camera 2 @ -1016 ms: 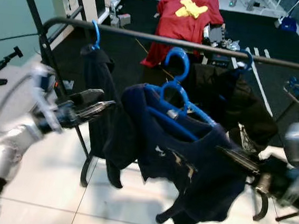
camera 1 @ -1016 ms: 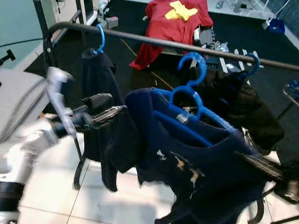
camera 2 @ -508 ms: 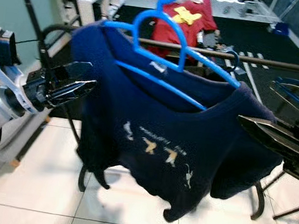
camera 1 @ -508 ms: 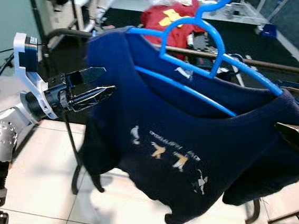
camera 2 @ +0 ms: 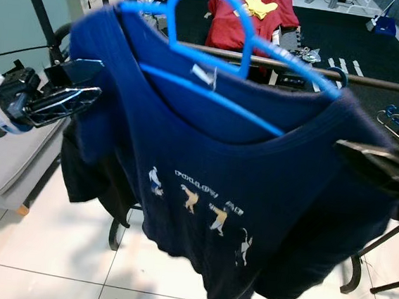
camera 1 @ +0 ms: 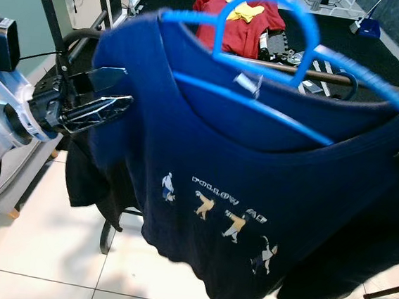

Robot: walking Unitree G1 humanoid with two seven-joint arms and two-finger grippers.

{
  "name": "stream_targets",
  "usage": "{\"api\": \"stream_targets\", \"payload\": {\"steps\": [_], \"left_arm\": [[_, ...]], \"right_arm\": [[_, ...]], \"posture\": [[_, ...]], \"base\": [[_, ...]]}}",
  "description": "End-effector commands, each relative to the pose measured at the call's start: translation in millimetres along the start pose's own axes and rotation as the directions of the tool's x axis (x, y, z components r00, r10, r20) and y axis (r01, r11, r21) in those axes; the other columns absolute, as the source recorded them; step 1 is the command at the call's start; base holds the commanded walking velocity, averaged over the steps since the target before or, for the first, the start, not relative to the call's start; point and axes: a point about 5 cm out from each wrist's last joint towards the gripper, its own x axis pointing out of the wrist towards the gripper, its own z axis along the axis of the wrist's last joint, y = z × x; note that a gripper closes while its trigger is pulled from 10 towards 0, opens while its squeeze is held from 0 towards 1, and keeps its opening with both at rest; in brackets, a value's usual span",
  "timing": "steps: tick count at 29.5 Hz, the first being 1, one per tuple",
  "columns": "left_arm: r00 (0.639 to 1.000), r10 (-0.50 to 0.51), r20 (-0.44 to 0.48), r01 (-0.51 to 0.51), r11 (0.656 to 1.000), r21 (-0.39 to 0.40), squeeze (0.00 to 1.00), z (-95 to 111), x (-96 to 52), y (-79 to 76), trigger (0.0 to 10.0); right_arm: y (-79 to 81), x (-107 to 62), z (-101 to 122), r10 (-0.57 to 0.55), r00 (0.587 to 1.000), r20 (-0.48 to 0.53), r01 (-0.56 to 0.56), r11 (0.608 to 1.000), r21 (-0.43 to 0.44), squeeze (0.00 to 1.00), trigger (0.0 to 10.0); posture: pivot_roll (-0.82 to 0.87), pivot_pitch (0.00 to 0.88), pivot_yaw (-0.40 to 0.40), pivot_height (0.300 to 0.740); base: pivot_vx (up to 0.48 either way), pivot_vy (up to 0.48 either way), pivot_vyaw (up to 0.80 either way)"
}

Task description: Hang hanger

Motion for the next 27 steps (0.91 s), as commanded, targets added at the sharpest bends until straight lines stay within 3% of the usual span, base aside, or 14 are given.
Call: {"api": "stream_targets", "payload": {"steps": [1, 4, 10, 17, 21, 25, 27], "left_arm": [[0.999, 0.042, -0.016, -0.041, 0.999, 0.021, 0.0, 3, -16.5, 3.7, 10.0], [0.998, 0.065, -0.02, -0.065, 0.997, 0.029, 0.0, 4, -21.5, 6.3, 10.0], [0.985, 0.173, 0.018, -0.174, 0.981, 0.083, 0.0, 17, -44.8, 15.4, 10.0], [0.981, 0.185, 0.063, -0.191, 0.975, 0.115, 0.0, 28, -50.8, 17.3, 10.0], [0.994, 0.084, 0.071, -0.091, 0.99, 0.104, 0.0, 30, -45.8, 10.4, 10.0], [0.996, 0.057, 0.063, -0.063, 0.993, 0.1, 0.0, 29, -43.8, 8.3, 10.0], [0.999, -0.017, 0.046, 0.014, 0.997, 0.076, 0.0, 26, -40.9, 2.9, 10.0]], "right_arm": [[4.5, -1.0, 12, 0.024, 0.999, 0.042, -0.023, 0.999, -0.036, 0.0, 0.0], [4.7, -1.5, 15, 0.027, 0.999, 0.046, -0.025, 0.999, -0.04, 0.0, 0.0], [5.7, -5.9, 19, 0.037, 0.998, 0.048, -0.035, 0.999, -0.042, 0.0, 0.0], [6.2, -11.4, 18, 0.027, 0.998, 0.048, -0.027, 0.999, -0.019, 0.0, 0.0], [6.6, -12.4, 16, 0.028, 0.998, 0.048, -0.028, 1.0, 0.005, 0.0, 0.0], [6.3, -11.0, 15, 0.028, 0.999, 0.045, -0.029, 1.0, 0.009, 0.0, 0.0], [5.1, -7.1, 12, 0.024, 0.999, 0.036, -0.024, 1.0, 0.013, 0.0, 0.0]], "posture": [[-0.1, 0.103, -0.011, 0.74], [-0.1, 0.103, -0.011, 0.74], [-0.11, 0.107, -0.012, 0.74], [-0.11, 0.113, -0.013, 0.74], [-0.11, 0.114, -0.013, 0.74], [-0.1, 0.115, -0.012, 0.74], [-0.1, 0.115, -0.009, 0.74]], "base": [[0.0, 0.0, 0.0], [0.0, 0.0, 0.0], [0.0, 0.0, 0.0], [0.0, 0.0, 0.0], [0.0, 0.0, 0.0], [0.0, 0.0, 0.0], [0.0, 0.0, 0.0]]}}
